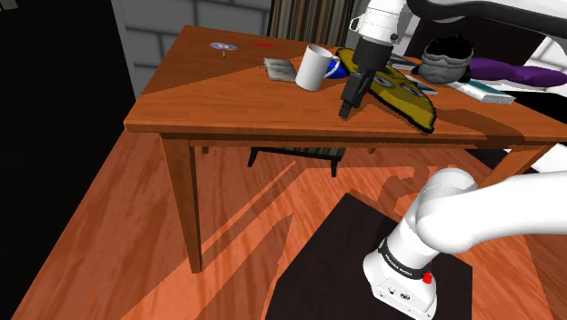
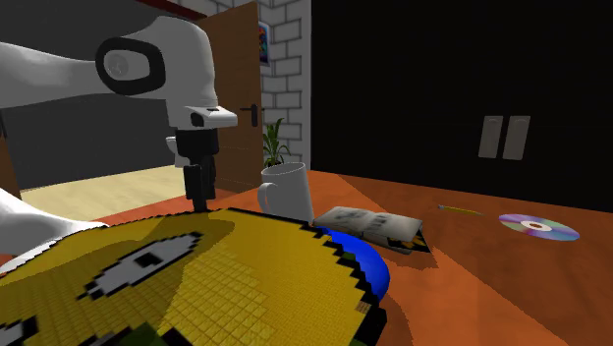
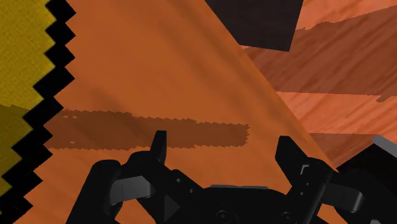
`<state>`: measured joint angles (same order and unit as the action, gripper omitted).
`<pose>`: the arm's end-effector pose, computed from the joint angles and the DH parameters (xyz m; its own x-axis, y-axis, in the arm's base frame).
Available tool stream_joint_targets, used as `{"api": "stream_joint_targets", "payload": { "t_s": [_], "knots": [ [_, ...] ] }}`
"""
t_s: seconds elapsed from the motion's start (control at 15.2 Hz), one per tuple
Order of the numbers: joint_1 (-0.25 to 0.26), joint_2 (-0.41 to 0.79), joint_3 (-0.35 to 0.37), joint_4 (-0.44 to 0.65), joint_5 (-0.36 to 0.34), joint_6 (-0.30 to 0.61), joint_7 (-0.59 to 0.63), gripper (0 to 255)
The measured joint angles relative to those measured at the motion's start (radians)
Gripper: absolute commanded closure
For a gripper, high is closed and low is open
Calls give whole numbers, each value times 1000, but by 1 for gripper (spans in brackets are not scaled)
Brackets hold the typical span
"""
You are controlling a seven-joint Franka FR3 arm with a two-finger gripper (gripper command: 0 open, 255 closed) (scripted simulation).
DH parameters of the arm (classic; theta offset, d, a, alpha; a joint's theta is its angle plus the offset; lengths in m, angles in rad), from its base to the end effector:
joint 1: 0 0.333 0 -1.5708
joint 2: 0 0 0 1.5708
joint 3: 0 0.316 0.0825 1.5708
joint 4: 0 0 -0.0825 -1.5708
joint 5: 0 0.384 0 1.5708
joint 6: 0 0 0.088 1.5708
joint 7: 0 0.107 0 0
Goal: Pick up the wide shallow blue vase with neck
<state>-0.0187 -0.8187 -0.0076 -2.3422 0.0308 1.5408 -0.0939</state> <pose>0.2951 -0.0052 0.6043 0.9973 0.0707 0.0206 0.0714 -0.9968 -0.0345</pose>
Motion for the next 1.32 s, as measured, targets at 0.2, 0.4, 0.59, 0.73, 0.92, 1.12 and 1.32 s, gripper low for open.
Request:
{"api": "stream_joint_targets", "payload": {
  "t_s": [0.2, 0.4, 0.59, 0.73, 0.92, 1.12, 1.32],
  "knots": [
    [-6, 35, -23, 39, -14, -7, -25, 0],
    [-14, 118, -72, 124, -39, -14, -81, 0],
    [-21, 211, -122, 212, -58, -14, -142, 0],
    [-23, 281, -154, 299, -64, -36, -181, 0],
    [-27, 389, -201, 428, -66, -64, -243, 0],
    [-30, 498, -246, 556, -58, -91, -305, 0],
    [-40, 623, -293, 712, -36, -132, -373, 0]
  ]
}}
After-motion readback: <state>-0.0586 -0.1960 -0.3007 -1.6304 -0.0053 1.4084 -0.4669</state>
